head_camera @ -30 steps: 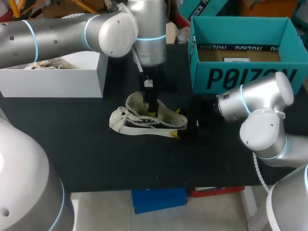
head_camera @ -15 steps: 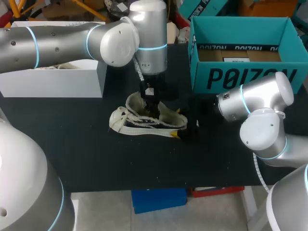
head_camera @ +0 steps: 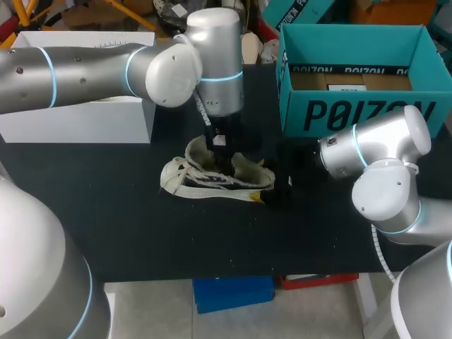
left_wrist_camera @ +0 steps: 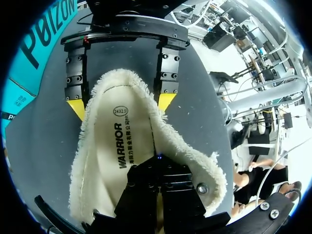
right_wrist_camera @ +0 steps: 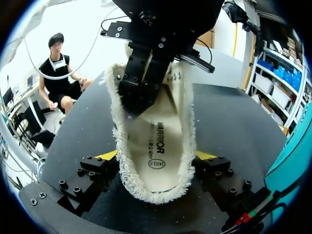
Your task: Take the shoe out of the shoebox, open the shoe tongue, remove and reinsert the insole, then place the shoe into the shoebox
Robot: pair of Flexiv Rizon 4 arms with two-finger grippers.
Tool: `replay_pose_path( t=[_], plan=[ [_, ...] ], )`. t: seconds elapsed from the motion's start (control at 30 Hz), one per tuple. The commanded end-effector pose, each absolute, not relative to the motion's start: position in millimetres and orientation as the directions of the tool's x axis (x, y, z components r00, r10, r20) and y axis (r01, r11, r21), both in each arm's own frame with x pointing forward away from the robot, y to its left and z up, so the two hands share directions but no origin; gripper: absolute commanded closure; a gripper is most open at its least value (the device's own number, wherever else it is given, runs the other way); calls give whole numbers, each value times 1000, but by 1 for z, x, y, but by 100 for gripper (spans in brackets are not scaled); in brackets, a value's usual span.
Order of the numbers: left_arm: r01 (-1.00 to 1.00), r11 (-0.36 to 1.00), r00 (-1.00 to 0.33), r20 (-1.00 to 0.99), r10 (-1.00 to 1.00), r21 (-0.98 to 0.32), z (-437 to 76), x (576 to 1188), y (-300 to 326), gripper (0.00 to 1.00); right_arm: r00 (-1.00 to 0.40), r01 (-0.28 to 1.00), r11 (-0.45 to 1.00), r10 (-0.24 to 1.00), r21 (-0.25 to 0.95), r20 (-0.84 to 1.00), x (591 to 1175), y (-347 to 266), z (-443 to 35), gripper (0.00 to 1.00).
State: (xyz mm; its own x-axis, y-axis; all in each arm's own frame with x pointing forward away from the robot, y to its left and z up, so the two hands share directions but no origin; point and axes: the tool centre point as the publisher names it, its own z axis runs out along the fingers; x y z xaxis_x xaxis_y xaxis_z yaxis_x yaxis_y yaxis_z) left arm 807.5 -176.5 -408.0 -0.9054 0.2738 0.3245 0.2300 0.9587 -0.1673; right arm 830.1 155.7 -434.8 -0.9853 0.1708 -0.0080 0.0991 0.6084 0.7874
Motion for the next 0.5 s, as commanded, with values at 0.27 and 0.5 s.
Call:
replay_pose_path(
  t=[0.27, 0.5],
  plan=[
    [231, 955, -910, 305, 280, -187, -411, 802, -173, 49, -985, 101, 608, 172, 787, -8, 830, 155, -436, 100],
    [255, 956, -915, 281, 288, -147, -415, 802, -172, 55, -985, 101, 608, 172, 787, -8, 830, 155, -436, 100]
  ],
)
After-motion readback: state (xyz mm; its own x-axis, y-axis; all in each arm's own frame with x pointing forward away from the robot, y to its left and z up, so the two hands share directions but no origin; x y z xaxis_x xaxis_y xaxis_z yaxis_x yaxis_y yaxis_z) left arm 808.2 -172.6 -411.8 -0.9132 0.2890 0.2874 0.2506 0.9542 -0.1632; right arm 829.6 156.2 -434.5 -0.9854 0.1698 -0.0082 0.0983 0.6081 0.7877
